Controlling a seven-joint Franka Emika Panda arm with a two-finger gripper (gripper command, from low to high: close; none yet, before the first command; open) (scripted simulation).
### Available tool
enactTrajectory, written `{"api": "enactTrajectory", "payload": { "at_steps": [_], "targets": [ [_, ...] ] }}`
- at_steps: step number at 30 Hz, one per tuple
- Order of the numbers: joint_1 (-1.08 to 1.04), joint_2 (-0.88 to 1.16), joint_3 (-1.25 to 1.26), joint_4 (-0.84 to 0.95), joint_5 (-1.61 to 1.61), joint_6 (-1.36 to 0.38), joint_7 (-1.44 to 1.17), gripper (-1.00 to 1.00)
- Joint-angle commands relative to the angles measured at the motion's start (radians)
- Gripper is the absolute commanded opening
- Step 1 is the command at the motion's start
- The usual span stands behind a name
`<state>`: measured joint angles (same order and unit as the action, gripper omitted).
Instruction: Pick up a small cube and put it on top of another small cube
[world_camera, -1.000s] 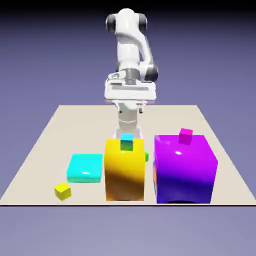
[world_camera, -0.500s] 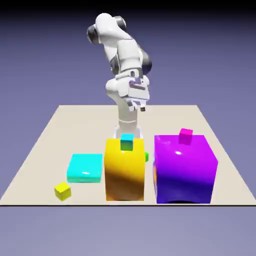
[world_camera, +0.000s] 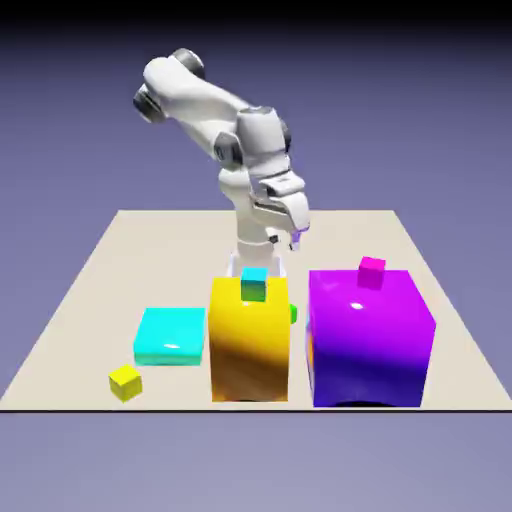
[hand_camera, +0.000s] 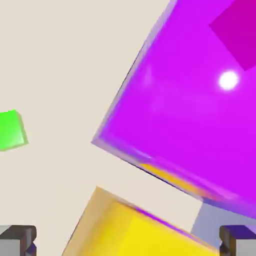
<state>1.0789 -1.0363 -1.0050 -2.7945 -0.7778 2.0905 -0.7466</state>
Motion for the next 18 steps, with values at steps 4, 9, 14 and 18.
{"api": "enactTrajectory", "payload": {
  "at_steps": [4, 9, 14, 18],
  "targets": [
    [0.129, -0.054, -0.117, 0.003, -0.090, -0.113, -0.174, 0.00],
    [0.289, -0.122, -0.263, 0.008, -0.203, -0.255, -0.391, 0.00],
    [0.450, -0.190, -0.409, 0.012, -0.315, -0.397, -0.609, 0.00],
    [0.578, -0.245, -0.525, 0.015, -0.405, -0.510, -0.783, 0.00]
  ]
}}
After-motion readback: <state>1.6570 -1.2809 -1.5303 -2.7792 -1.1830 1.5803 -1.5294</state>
